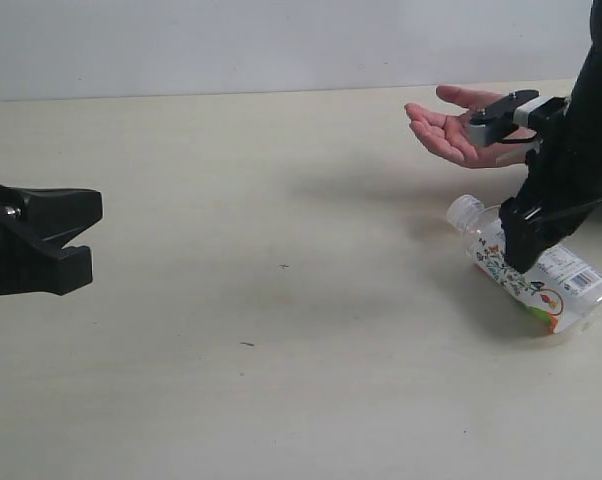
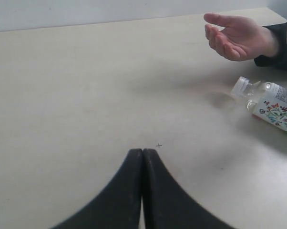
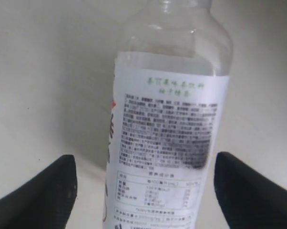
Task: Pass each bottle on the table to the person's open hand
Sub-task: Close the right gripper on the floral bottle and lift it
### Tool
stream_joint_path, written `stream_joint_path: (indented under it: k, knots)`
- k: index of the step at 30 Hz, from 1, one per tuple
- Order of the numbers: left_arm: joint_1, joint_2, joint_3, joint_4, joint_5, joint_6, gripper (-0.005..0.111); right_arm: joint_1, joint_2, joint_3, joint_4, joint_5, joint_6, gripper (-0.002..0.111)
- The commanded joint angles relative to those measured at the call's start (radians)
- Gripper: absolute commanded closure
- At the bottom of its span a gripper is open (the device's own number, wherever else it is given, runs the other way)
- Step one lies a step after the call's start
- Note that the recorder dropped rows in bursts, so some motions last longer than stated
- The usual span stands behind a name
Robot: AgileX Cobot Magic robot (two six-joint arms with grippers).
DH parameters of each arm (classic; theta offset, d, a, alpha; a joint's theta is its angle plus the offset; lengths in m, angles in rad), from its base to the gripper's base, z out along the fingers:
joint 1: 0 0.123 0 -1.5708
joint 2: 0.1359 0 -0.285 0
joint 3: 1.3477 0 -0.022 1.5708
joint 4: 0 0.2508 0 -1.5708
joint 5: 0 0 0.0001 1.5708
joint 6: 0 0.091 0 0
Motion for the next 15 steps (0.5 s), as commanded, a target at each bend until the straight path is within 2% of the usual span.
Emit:
stream_joint_path:
  k: [1,11,15]
  knots:
    - [0.002,-0.005,0.004,0.001,0.001,-0.001,0.104,0.002,0.041,-0.006,-0.011,-0.035,-0.019,0.033]
    - [0.002,-0.005,0.004,0.001,0.001,-0.001,0.104,0.002,0.089,-0.006,-0.013,-0.075,-0.019,0.033]
    - [0.002,-0.005,0.004,0.001,0.001,-0.001,0.104,0.002,0.091,-0.006,-0.007,-0.075,-0.019,0.039]
